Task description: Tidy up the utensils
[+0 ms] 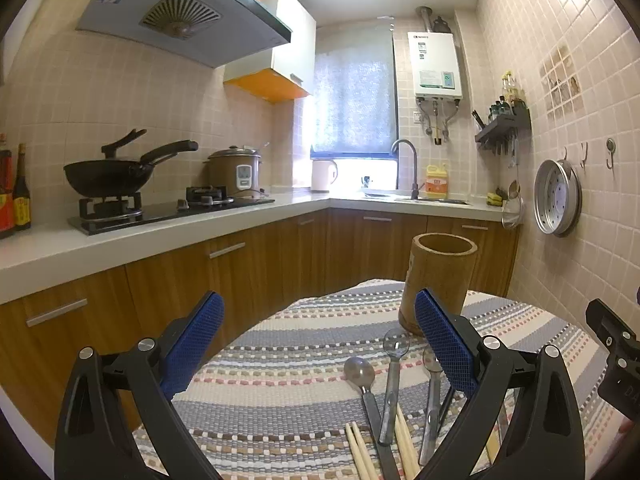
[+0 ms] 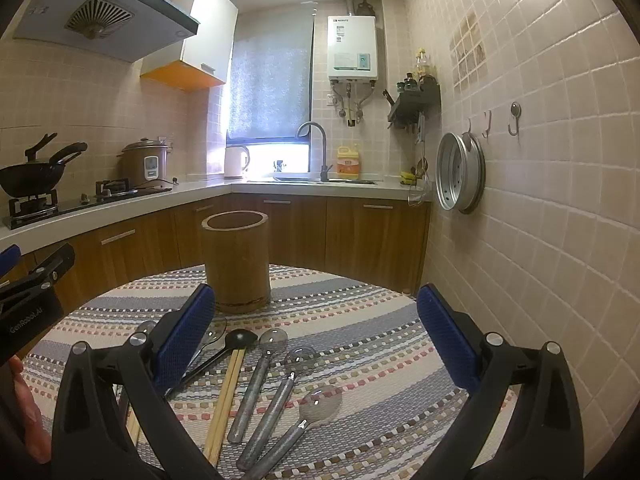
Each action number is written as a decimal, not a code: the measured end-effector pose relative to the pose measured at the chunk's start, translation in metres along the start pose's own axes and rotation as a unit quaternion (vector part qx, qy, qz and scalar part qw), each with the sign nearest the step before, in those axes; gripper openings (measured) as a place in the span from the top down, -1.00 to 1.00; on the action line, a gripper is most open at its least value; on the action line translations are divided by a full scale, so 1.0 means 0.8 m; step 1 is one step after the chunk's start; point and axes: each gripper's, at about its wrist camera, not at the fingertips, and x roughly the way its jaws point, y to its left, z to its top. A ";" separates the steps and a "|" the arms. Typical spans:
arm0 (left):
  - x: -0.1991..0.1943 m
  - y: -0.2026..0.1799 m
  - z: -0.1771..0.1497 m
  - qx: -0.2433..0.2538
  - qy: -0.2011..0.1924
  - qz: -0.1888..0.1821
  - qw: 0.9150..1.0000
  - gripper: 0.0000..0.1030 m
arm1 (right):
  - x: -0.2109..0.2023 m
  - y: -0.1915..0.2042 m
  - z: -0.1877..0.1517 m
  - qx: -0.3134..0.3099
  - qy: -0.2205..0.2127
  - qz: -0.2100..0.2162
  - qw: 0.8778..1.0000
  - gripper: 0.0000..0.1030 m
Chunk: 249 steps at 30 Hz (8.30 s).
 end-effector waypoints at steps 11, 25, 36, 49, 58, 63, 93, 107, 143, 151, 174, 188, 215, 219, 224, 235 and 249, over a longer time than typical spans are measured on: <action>0.003 0.000 0.000 0.002 0.003 -0.001 1.000 -0.81 | 0.000 0.000 0.000 0.000 0.002 0.000 1.000 -0.86; 0.005 -0.002 -0.002 0.000 0.006 -0.003 1.000 -0.81 | 0.000 -0.001 0.001 0.001 0.002 -0.001 1.000 -0.86; 0.005 -0.003 -0.003 0.000 0.007 -0.002 1.000 -0.81 | 0.000 -0.002 0.000 0.000 0.003 -0.001 1.000 -0.86; 0.022 0.028 0.007 -0.010 0.071 -0.017 0.997 -0.81 | 0.024 -0.015 0.001 0.016 0.068 0.004 0.998 -0.86; 0.077 0.065 0.016 -0.007 0.213 -0.129 0.969 -0.69 | 0.067 -0.040 0.013 0.023 0.199 0.068 0.977 -0.38; 0.129 0.058 0.003 -0.036 0.297 -0.195 0.934 -0.54 | 0.103 -0.047 0.011 0.028 0.262 0.094 0.960 -0.02; 0.308 -0.079 -0.041 0.012 0.426 -0.256 0.868 -0.02 | 0.247 -0.022 -0.005 0.098 0.421 0.215 0.876 0.28; 0.312 -0.063 -0.047 -0.002 0.427 -0.252 0.868 0.94 | 0.258 0.030 0.000 0.081 0.421 0.229 0.874 0.28; 0.280 -0.100 -0.045 0.057 0.381 -0.231 0.893 0.95 | 0.224 -0.068 -0.013 0.092 0.434 0.180 0.878 0.28; 0.261 -0.080 -0.036 0.036 0.381 -0.272 0.883 0.95 | 0.180 -0.082 -0.026 0.134 0.456 0.184 0.860 0.28; 0.245 -0.068 -0.032 0.008 0.373 -0.303 0.877 0.95 | 0.193 -0.069 -0.065 0.224 0.491 0.189 0.820 0.66; 0.245 -0.068 -0.033 0.002 0.369 -0.310 0.876 0.95 | 0.203 -0.010 -0.050 0.121 0.518 0.130 0.837 0.44; 0.246 -0.069 -0.035 0.004 0.364 -0.311 0.878 0.95 | 0.203 0.019 -0.036 0.074 0.493 0.136 0.856 0.78; 0.246 -0.069 -0.037 0.006 0.366 -0.310 0.878 0.95 | 0.190 -0.004 -0.038 0.068 0.497 0.115 0.857 0.69; 0.246 -0.069 -0.036 0.006 0.362 -0.312 0.879 0.95 | 0.188 -0.020 -0.035 0.066 0.495 0.112 0.859 0.03; 0.246 -0.064 -0.035 0.000 0.362 -0.310 0.879 0.95 | 0.254 -0.009 0.003 0.093 0.462 0.140 0.871 0.05; 0.251 -0.053 -0.029 -0.029 0.360 -0.316 0.877 0.95 | 0.291 0.027 -0.007 0.095 0.456 0.191 0.864 0.93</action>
